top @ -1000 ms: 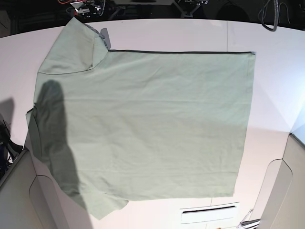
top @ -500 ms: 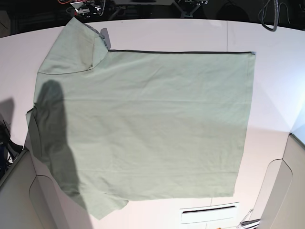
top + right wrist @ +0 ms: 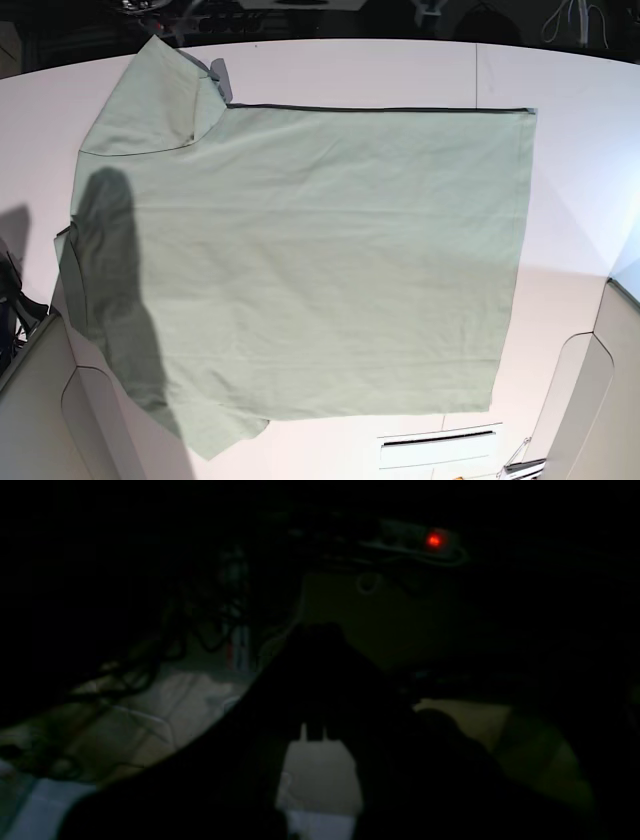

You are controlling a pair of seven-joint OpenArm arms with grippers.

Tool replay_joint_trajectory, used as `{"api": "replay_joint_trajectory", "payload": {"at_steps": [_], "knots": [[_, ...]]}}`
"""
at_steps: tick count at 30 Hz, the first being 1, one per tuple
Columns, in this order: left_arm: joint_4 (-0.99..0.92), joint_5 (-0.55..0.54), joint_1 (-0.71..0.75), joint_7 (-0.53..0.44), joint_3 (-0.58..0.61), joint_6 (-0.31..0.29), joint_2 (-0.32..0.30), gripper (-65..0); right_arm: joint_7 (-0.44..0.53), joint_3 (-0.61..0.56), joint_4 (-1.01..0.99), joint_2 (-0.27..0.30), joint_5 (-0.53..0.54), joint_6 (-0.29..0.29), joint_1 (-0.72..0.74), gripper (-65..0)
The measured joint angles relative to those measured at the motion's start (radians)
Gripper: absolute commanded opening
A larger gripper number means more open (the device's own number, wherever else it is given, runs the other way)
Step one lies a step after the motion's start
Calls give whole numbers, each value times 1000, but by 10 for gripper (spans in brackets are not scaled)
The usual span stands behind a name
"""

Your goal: Fold the T-shirt properly

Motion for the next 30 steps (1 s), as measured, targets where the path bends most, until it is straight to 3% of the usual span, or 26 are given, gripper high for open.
{"api": "replay_joint_trajectory", "payload": {"at_steps": [9,12,15,16,19,23,27,30], "knots": [[414,-172,364,31,-29,-161,-220,-650,-91,4,607,246,-1,-10,-389,-650],[587,-268,509,122,-129,-260,-262,-650,-159,66,835,317,37,-6,-555,-650],[764,-416,645,240,-277,-407,-280,-650,-248,181,1057,356,125,-3,-701,-650],[819,-478,688,282,-337,-421,-282,-650,-267,229,1127,361,146,11,-743,-650],[966,-686,785,383,-516,-410,-284,-650,-309,400,1320,365,234,95,-849,-650],[1149,-959,821,511,-709,-415,-280,-650,-373,629,1537,344,455,185,-893,-650],[1253,-1122,796,632,-826,-417,-277,-650,-411,821,1612,241,632,241,-811,-650],[1281,-1167,759,687,-857,-417,-269,-650,-440,893,1573,154,663,259,-695,-650]]}}
